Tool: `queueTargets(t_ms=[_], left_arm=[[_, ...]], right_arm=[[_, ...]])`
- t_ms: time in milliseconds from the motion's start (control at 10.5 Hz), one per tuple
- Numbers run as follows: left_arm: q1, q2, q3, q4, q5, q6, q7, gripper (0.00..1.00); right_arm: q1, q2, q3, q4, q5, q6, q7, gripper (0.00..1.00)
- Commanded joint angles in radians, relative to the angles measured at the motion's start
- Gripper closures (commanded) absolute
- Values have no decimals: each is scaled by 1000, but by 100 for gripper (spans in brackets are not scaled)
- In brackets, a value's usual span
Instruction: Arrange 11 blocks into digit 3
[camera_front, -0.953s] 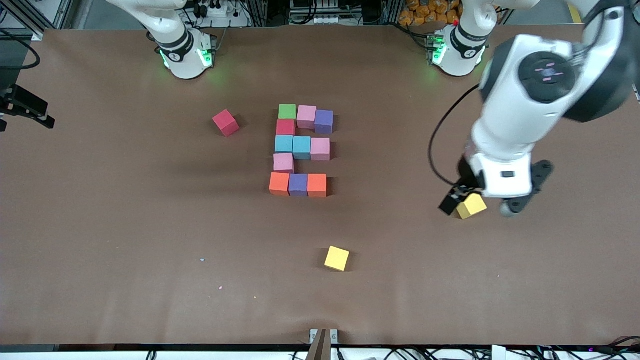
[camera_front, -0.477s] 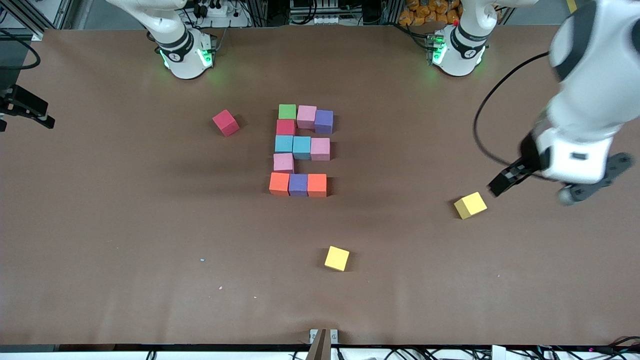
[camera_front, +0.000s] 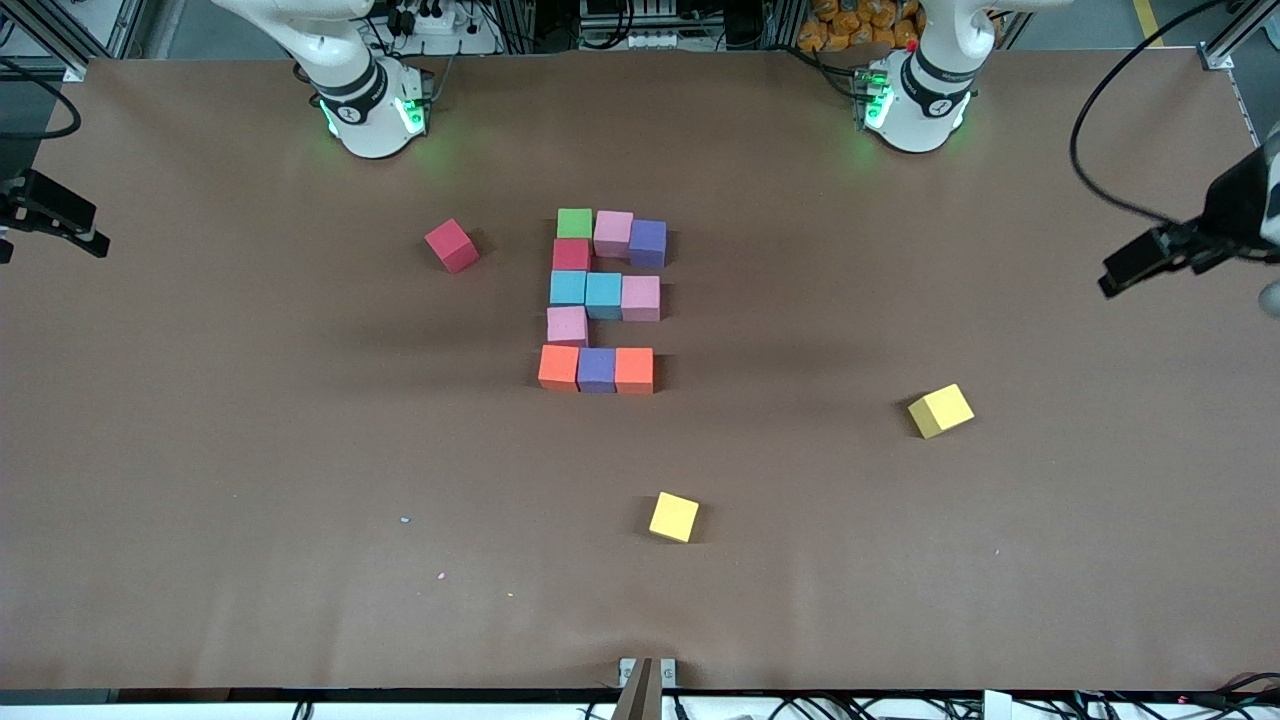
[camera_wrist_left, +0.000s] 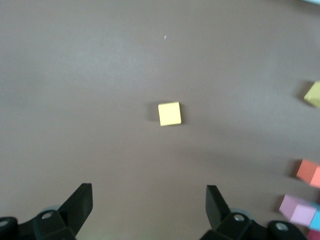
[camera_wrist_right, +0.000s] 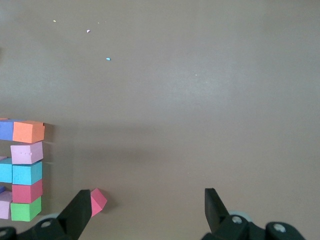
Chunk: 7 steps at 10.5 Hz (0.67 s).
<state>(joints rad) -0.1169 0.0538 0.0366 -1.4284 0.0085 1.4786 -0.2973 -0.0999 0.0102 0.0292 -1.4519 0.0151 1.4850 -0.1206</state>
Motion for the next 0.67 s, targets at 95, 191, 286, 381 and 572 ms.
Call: queueTargets(t_ms=[95,191,286,381,572], left_arm=[[117,-141,-153,-151,-7,22,24,0],[118,-169,-156,-180,-4,26,27,0],[118,-198,-155,-222,-5,52,47,0],[123,-219,-153,-251,-5,74,75,0],[126,-233,-158,-254,-1,89,89,0]], right_arm=[[6,-3,-2,1,-15,3,-2,0],[6,-3,-2,1,-15,3,-2,0],[6,-3,-2,1,-15,3,-2,0],[5,-3,-2,1,-15,3,-2,0],[5,-3,-2,1,-15,3,-2,0]])
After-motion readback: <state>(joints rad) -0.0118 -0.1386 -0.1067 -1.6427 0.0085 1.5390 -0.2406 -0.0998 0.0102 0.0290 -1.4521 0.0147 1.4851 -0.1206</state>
